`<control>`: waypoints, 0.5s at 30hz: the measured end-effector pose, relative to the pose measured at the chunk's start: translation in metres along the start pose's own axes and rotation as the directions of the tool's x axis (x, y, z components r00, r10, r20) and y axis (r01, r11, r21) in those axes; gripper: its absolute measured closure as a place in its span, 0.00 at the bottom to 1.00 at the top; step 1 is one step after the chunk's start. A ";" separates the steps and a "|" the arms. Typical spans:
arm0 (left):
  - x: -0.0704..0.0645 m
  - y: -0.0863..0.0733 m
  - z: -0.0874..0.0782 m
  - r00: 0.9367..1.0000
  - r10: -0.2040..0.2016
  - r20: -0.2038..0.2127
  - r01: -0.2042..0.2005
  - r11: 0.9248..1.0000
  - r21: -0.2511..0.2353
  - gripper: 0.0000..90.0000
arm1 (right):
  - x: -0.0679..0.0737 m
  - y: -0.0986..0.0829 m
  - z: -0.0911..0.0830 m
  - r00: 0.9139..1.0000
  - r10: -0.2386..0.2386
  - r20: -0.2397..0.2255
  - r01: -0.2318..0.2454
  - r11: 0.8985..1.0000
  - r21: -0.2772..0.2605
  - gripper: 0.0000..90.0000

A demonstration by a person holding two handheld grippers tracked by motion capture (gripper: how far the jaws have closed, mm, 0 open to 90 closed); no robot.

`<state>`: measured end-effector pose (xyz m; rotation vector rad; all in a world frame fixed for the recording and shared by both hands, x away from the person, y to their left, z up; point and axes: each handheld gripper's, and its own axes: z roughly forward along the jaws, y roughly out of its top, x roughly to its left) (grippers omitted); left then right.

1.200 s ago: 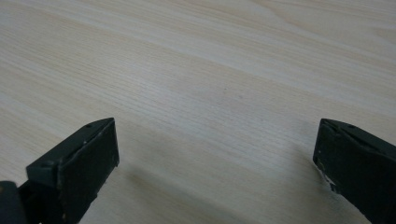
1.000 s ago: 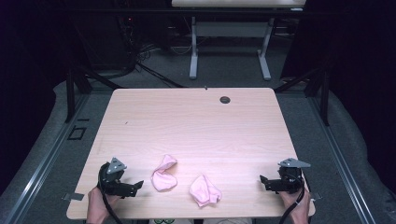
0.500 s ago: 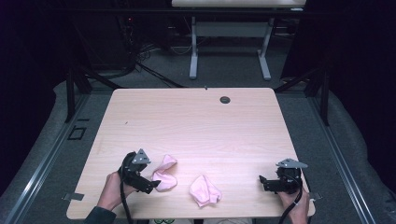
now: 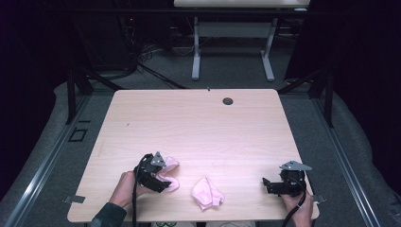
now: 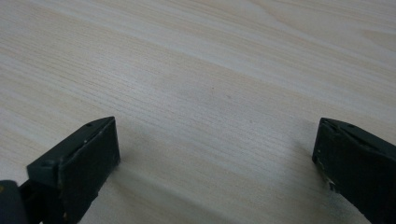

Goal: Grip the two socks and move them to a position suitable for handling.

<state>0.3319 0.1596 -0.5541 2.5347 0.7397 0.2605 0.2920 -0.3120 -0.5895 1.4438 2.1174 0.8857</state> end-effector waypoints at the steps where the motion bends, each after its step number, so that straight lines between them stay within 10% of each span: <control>1: 0.000 0.000 0.001 1.000 0.006 -0.008 -0.006 1.000 0.008 0.39 | 0.000 0.000 0.000 1.000 0.000 0.001 0.000 1.000 0.000 0.00; 15: -0.009 -0.004 0.002 0.998 0.026 -0.062 -0.026 1.000 0.001 0.85 | 0.000 -0.001 -0.001 1.000 0.004 0.003 -0.004 1.000 -0.003 0.01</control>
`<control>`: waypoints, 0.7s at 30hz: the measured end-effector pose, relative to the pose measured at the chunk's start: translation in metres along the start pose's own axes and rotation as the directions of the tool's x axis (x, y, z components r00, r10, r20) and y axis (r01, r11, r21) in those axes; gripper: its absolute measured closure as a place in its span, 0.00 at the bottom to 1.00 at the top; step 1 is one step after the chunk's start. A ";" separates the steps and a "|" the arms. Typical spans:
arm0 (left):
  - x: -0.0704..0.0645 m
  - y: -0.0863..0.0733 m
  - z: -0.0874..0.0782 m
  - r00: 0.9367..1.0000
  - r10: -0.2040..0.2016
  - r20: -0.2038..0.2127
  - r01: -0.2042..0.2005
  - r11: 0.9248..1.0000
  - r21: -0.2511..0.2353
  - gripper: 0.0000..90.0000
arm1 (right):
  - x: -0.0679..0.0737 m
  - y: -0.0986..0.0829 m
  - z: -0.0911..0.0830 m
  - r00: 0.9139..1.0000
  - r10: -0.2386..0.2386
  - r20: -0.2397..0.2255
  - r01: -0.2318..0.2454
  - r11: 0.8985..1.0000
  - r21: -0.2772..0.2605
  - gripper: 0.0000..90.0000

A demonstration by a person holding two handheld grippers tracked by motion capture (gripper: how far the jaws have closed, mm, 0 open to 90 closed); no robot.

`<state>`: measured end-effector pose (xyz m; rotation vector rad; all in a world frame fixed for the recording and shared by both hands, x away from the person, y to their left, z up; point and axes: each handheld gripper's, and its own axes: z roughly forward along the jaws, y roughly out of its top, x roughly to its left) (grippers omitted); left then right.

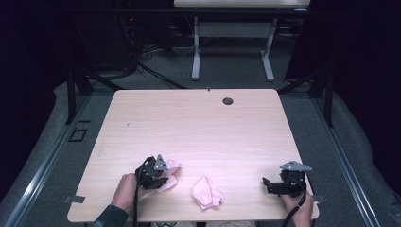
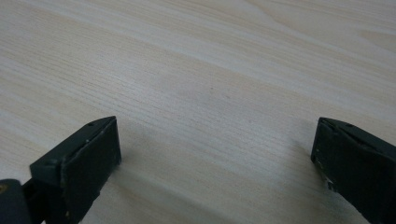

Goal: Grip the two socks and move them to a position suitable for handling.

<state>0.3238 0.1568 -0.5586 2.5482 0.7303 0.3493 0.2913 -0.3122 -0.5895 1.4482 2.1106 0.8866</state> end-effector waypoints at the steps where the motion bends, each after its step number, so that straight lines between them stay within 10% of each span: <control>1: 0.000 0.000 0.000 1.000 -0.004 -0.003 0.004 1.000 -0.005 0.85 | 0.000 0.000 0.000 1.000 0.000 0.000 0.000 1.000 0.000 0.01; 11: 0.013 0.007 -0.017 0.993 -0.113 -0.015 0.112 0.990 -0.088 0.90 | 0.000 0.000 -0.001 1.000 0.004 0.007 -0.004 1.000 -0.001 0.02; 21: 0.016 0.042 -0.034 0.992 -0.128 -0.016 0.123 0.977 -0.177 0.90 | 0.000 -0.001 -0.001 1.000 0.003 0.006 -0.003 1.000 -0.009 0.03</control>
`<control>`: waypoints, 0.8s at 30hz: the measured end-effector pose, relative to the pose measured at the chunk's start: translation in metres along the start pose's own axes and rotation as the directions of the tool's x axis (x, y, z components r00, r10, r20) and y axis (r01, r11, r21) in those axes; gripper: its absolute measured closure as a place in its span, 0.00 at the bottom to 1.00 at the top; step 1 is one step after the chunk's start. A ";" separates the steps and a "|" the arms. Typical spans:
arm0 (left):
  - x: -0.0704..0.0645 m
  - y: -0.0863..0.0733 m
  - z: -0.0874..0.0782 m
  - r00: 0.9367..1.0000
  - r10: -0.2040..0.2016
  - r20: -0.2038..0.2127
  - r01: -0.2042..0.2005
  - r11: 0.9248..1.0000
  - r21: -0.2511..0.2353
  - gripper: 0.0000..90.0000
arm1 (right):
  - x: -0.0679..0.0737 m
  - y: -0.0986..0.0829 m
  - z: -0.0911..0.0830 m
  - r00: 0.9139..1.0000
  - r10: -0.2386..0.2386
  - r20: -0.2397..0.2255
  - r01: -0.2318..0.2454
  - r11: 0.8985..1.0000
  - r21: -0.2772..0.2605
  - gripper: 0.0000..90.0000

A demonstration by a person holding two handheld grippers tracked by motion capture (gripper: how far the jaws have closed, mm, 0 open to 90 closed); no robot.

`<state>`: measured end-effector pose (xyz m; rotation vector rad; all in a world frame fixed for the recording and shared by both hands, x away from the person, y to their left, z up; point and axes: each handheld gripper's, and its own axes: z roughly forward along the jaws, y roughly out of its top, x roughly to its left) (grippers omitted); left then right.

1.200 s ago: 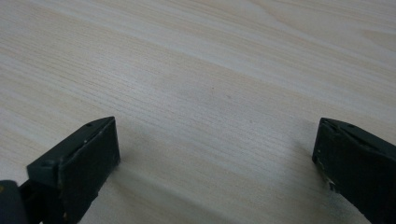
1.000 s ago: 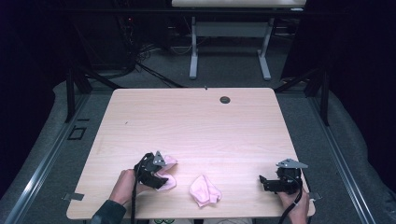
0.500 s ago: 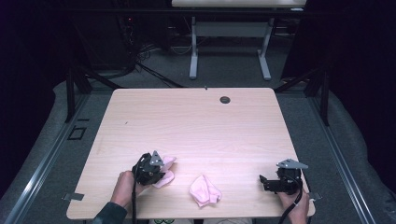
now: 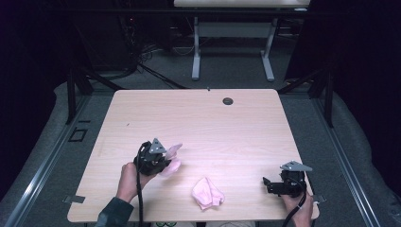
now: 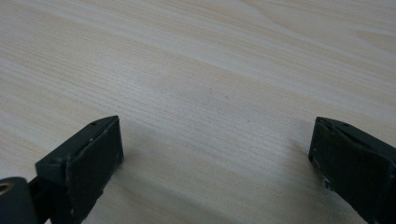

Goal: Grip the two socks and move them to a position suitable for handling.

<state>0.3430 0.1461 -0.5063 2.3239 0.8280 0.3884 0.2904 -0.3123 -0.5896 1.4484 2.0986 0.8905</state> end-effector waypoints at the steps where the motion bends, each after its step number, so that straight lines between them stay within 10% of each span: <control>1: -0.002 0.005 0.001 1.000 0.001 0.002 -0.001 1.000 -0.008 0.90 | 0.000 0.000 0.000 1.000 -0.001 0.000 0.001 1.000 0.000 0.03; 13: -0.020 0.051 0.033 0.998 0.049 0.048 -0.048 0.999 -0.024 0.90 | 0.000 0.000 0.000 1.000 0.001 0.001 -0.001 1.000 0.001 0.03; 24: -0.031 0.072 0.089 0.992 0.034 0.119 -0.042 0.997 0.063 0.90 | 0.000 0.000 0.000 1.000 0.002 0.002 -0.002 1.000 0.003 0.03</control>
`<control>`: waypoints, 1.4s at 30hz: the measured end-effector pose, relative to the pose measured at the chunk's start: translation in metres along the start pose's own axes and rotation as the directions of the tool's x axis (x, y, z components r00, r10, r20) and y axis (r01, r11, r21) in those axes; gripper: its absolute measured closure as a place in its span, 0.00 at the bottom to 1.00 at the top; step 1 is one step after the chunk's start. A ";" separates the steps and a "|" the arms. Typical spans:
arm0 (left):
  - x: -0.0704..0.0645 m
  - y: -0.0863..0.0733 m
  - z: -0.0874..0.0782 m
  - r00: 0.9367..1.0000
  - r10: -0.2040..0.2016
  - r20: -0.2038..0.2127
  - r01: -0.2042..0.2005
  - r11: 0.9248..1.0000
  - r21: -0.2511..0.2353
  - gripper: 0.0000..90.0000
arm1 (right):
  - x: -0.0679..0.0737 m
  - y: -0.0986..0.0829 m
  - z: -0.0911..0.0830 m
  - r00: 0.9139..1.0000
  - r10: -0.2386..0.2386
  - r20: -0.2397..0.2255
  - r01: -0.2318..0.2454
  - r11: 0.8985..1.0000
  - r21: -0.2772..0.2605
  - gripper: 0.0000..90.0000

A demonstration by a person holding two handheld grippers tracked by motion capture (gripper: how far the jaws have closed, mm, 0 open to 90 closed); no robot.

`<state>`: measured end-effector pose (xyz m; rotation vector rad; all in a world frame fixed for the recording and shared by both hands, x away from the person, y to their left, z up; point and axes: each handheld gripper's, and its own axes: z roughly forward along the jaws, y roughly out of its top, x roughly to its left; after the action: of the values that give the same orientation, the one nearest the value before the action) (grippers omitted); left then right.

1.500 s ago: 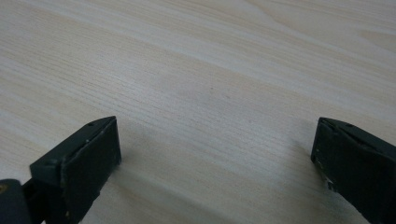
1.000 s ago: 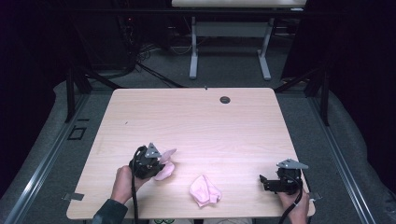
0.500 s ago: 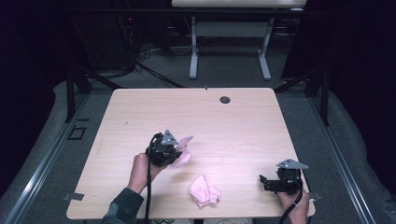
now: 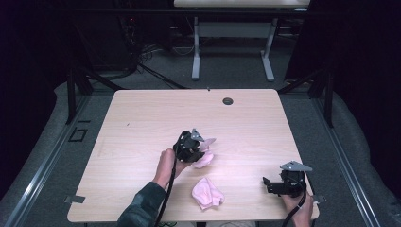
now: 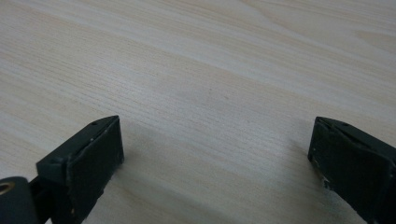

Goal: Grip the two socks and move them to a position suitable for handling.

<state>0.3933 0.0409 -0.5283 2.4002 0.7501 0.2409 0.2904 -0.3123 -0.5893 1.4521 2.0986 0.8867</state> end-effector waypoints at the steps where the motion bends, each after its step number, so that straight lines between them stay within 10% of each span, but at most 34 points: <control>1: 0.000 0.000 0.003 1.000 -0.003 0.003 0.003 1.000 0.006 0.89 | 0.000 0.000 0.000 1.000 0.000 0.000 0.000 1.000 0.000 0.03; 10: 0.002 -0.002 0.026 1.000 -0.021 0.005 0.021 0.999 0.040 0.85 | 0.000 0.000 0.000 1.000 0.003 -0.001 -0.003 1.000 -0.001 0.04; 16: 0.003 -0.002 0.025 1.000 -0.028 -0.010 0.028 0.999 0.040 0.54 | 0.000 0.000 0.000 1.000 0.002 -0.002 -0.002 1.000 -0.002 0.04; 24: 0.005 -0.005 0.006 0.998 -0.052 -0.044 0.052 0.998 -0.018 0.18 | 0.000 0.001 0.000 1.000 0.002 -0.002 -0.002 1.000 -0.003 0.04; 36: 0.011 -0.034 -0.032 0.993 -0.080 -0.088 0.074 0.995 -0.071 0.07 | 0.000 0.005 0.001 1.000 -0.016 -0.026 0.017 0.999 0.039 0.00; 42: 0.011 -0.060 -0.055 0.988 -0.099 -0.115 0.089 0.992 -0.091 0.03 | 0.009 0.006 -0.011 0.989 0.047 -0.140 -0.046 0.999 0.006 0.00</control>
<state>0.3568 0.1142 -0.5210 2.2782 0.8866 0.3731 0.2833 -0.3052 -0.5775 1.4848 2.1744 1.0318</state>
